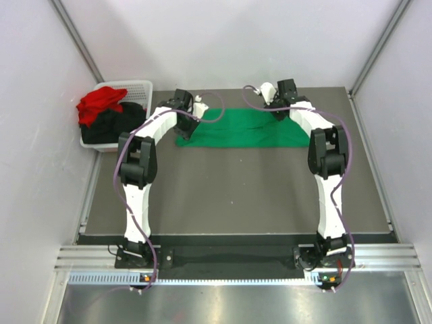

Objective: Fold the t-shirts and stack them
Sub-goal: Fold the tshirt

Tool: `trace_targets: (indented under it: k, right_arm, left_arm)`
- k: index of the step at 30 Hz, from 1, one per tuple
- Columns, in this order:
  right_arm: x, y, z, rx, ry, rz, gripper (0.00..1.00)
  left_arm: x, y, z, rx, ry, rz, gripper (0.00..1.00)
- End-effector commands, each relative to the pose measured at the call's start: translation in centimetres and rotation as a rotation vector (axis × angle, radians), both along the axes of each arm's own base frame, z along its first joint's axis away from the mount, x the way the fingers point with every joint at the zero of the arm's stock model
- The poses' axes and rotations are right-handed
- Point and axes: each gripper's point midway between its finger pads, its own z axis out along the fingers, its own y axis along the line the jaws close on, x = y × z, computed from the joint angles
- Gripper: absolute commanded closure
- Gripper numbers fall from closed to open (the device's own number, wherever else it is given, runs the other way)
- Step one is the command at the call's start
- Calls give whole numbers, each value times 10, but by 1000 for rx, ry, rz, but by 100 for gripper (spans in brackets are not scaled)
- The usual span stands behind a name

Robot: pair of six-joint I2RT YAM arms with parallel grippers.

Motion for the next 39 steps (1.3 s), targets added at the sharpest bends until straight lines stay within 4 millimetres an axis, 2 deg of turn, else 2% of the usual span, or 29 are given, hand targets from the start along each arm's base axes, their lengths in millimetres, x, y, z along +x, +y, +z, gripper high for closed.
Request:
trace_targets:
  k: [1,5,9,11,12,14,15,18,21,24,31,35,39]
  right_arm:
    - [27,5,21,41,-77,-15,89]
    - [37,16,29,60,-113,-9,89]
    - [41,35,53,102,-158,11,88]
    - [39,48,65,115,-176,23,87]
    - [37,50,84,130,-203,23,87]
    - [33,58,107,164,-232,12,82]
    - [30,58,130,177,-271,-6,75]
    - [19,55,173,196,-342,-22,68]
    - [2,53,186,194,-341,-10,65]
    - [-11,45,181,164,-324,-15,65]
    - [-37,37,167,134,-265,-6,64]
    - [-47,35,163,127,-244,-2,64]
    - [-56,34,156,126,-219,5,64]
  left_arm:
    - [1,3,23,-4,-50,16,75]
    - [-3,6,21,9,-45,17,75]
    - [-1,8,29,20,-68,12,73]
    - [1,7,40,19,-91,-3,71]
    - [1,6,42,19,-98,-29,71]
    - [0,4,47,19,-100,-78,67]
    - [-2,4,47,31,-102,-131,66]
    - [-5,8,39,76,-81,-218,64]
    - [-14,8,24,97,-14,-290,68]
    - [-22,9,11,97,45,-315,69]
    - [-14,17,-8,150,41,-318,65]
    - [-17,23,-29,185,89,-332,64]
    - [-13,30,-41,232,86,-320,64]
